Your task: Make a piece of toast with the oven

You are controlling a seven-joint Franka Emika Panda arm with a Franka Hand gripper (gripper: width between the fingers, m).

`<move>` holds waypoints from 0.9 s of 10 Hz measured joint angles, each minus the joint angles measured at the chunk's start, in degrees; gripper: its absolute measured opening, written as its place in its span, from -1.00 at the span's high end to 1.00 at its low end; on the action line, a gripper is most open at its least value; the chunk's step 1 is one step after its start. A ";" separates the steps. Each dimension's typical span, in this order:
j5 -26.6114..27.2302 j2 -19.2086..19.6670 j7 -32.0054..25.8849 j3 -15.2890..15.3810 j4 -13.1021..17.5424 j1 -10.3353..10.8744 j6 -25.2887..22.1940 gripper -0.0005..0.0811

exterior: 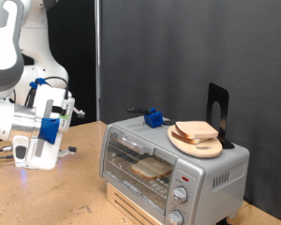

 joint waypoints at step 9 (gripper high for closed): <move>16.49 11.04 -1.37 4.11 8.85 -0.02 9.25 -0.97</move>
